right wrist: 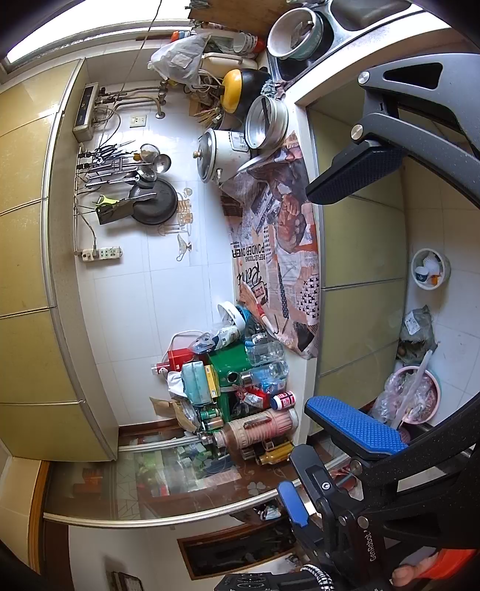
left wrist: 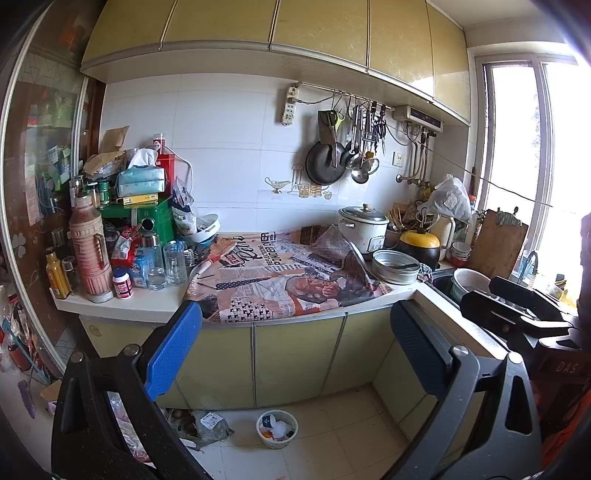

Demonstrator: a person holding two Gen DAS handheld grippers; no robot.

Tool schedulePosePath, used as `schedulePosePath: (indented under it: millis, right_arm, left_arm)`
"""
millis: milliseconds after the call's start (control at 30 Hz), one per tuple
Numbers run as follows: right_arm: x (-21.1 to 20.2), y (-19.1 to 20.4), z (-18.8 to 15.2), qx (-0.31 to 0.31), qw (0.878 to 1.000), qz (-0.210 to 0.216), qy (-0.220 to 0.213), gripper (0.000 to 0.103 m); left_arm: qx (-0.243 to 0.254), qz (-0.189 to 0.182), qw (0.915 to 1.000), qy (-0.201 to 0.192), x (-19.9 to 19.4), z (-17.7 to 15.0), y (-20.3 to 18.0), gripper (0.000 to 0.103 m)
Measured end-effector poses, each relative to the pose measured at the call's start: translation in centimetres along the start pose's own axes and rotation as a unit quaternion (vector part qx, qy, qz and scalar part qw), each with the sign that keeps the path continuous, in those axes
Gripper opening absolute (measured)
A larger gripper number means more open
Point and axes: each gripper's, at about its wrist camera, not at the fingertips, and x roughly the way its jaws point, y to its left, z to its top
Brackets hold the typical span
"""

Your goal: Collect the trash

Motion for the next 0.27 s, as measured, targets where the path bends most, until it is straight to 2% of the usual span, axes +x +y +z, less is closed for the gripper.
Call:
schedulePosePath:
  millis: [267]
  right_arm:
    - [0.3,-0.7,0.2,0.005,1.0,0.001,0.006,0.103]
  left_arm:
    - [0.001,0.007,0.9999,0.008,1.0,-0.1,-1.4,0.102]
